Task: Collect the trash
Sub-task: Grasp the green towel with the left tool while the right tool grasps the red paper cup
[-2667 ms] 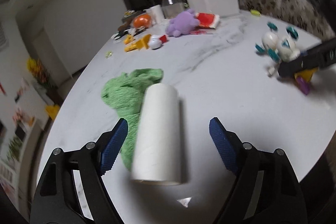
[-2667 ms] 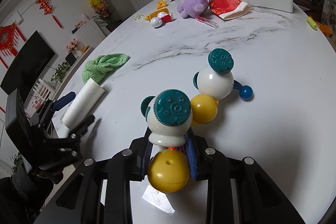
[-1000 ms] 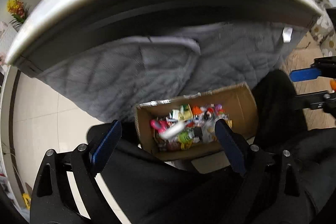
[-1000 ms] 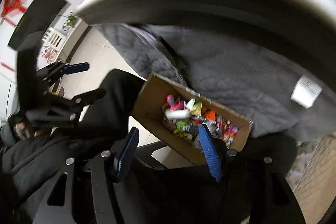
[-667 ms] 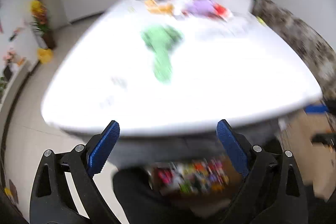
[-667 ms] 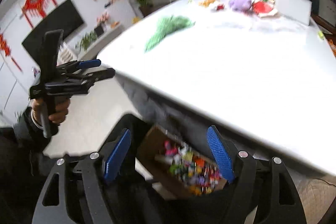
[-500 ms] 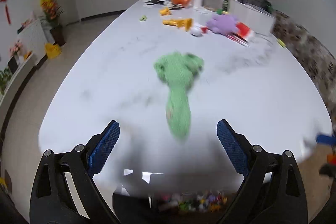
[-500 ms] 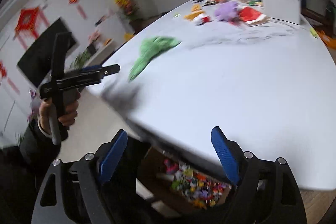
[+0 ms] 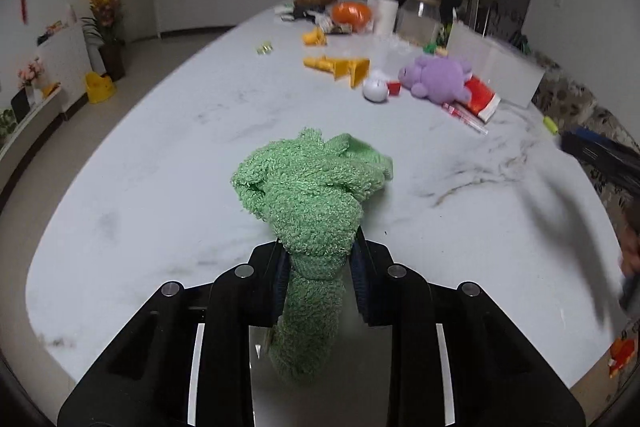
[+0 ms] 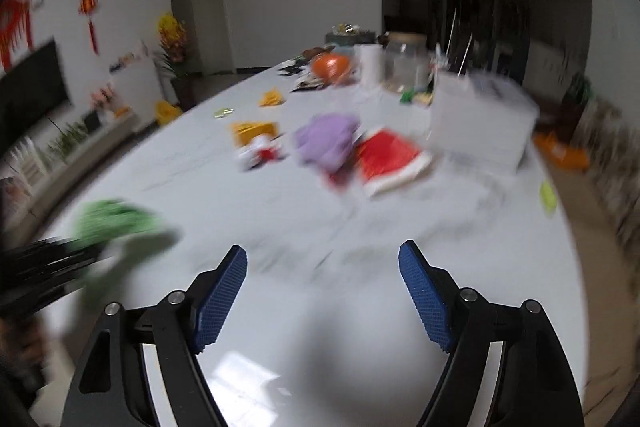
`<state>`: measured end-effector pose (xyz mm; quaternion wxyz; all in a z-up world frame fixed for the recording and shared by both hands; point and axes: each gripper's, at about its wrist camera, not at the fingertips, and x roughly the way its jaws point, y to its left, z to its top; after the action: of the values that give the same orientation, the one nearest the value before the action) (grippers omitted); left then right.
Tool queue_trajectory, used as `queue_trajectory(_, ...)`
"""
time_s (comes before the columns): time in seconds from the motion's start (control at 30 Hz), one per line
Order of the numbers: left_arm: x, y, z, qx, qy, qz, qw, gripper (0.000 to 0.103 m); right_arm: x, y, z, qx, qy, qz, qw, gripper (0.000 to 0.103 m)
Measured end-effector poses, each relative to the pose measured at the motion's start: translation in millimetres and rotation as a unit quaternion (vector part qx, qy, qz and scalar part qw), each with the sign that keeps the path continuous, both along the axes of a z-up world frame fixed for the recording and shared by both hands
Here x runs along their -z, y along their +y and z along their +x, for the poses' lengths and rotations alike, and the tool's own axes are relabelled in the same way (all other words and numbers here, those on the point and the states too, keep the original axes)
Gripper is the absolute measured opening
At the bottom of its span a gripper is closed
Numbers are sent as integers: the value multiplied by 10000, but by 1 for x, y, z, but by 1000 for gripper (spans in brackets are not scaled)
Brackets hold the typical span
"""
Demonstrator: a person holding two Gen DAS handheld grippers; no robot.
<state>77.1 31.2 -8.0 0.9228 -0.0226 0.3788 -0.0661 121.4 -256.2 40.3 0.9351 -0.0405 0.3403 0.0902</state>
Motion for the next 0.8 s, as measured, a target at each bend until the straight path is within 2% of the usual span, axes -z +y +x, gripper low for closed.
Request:
queue_trajectory(0.1,-3,6,-13,-11,42,-237,9997,26,13,-12,56,160,76,-471,9987,78)
queue_trajectory(0.23,-2,7,-11,85,158,-413,9990,26,31,-31,122,73,498,-540,9973,74)
queue_trajectory(0.3,-2,4,-7,167,205,-541,9982,26,37,-35,144,-182,685,-442,9965,71)
queue_trajectory(0.37,-3,2,-4,249,218,-622,9975,26,39,-40,164,-304,776,-375,9958,72)
queue_trajectory(0.43,-4,-5,-1,310,198,-597,9975,26,45,-48,189,-398,1074,-203,9932,73)
queue_trajectory(0.5,-3,-11,2,357,184,-584,9975,26,52,-56,208,-449,1367,79,9896,78)
queue_trajectory(0.53,-2,-11,3,354,193,-582,9975,26,60,-61,219,-500,1602,392,9850,78)
queue_trajectory(0.57,0,-13,6,342,229,-587,9974,26,63,-63,221,-498,1642,570,9835,77)
queue_trajectory(0.63,3,-15,8,353,298,-580,9972,26,63,-57,215,-549,1638,576,9833,51)
queue_trajectory(0.73,8,-14,9,361,372,-584,9969,26,61,-56,195,-494,1674,712,9821,30)
queue_trajectory(0.8,12,-15,9,374,485,-682,9958,26,59,-59,174,-328,1625,840,9826,21)
